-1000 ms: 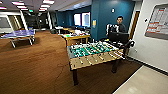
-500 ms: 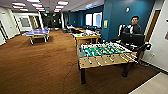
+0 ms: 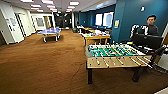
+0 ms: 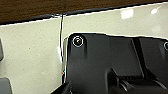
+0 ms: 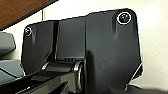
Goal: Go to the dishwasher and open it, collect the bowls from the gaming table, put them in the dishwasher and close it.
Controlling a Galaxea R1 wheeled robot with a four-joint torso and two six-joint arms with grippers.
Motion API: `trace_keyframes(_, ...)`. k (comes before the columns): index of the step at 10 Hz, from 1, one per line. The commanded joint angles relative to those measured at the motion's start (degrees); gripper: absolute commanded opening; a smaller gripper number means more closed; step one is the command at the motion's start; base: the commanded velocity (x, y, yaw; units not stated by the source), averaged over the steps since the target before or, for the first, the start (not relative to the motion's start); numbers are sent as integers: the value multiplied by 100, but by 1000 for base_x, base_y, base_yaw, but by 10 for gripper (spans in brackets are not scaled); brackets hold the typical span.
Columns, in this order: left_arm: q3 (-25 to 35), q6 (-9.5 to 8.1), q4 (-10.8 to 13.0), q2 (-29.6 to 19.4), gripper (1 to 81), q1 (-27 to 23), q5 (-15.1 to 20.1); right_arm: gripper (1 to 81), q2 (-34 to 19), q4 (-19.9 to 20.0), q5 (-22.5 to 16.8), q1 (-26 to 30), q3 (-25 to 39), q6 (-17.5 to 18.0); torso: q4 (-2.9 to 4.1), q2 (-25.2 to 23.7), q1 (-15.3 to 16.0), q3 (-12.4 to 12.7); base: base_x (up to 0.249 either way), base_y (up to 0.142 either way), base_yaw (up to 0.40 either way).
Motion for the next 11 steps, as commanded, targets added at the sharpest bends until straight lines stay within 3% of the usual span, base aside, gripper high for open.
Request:
trace_keyframes(1,-60,-17,-15,-59,811,-244,250,811,30,54,-293,303,24,-28,0,0,0,0,0,0,273)
trace_keyframes(6,-60,-17,-24,-85,811,-244,250,811,30,54,-293,294,24,-28,0,0,0,0,0,0,255)
trace_keyframes(11,-60,-25,-33,-76,811,-236,250,811,22,54,-293,285,6,-28,0,0,0,0,0,13,0)
